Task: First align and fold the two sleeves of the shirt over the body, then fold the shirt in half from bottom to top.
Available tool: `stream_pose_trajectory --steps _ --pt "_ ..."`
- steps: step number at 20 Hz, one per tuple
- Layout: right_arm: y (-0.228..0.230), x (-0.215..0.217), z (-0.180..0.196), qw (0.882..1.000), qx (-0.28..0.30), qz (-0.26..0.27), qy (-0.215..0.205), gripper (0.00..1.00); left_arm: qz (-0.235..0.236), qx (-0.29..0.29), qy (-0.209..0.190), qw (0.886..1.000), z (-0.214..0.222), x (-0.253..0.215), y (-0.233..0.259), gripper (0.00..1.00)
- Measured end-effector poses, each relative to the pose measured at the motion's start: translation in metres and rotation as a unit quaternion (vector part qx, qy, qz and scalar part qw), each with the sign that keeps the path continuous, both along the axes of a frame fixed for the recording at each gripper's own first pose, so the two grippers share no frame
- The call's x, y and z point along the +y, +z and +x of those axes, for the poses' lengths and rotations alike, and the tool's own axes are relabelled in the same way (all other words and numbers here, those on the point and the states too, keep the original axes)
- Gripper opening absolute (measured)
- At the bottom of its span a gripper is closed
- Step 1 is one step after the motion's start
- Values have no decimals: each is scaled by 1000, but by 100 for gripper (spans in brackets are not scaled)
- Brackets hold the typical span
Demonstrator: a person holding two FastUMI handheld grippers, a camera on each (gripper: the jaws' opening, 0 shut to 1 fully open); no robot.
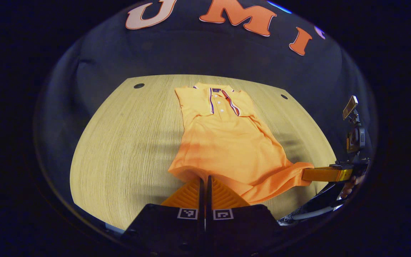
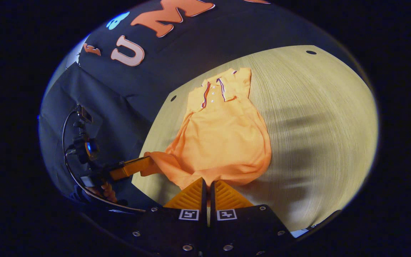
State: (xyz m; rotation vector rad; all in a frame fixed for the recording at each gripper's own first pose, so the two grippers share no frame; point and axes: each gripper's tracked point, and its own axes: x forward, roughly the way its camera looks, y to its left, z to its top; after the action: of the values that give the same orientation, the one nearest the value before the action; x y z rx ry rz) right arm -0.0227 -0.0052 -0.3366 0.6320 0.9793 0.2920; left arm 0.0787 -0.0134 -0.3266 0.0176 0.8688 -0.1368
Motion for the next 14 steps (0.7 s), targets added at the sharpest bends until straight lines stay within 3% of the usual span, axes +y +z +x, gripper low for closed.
stream_pose_trajectory --steps 9,14 --pt "30 -30 35 999 -33 6 -5 4 4 -32 -1 999 53 -8 34 1" --pt "38 -38 80 999 -36 -18 -15 4 -1 -39 -21 999 98 -12 48 1"
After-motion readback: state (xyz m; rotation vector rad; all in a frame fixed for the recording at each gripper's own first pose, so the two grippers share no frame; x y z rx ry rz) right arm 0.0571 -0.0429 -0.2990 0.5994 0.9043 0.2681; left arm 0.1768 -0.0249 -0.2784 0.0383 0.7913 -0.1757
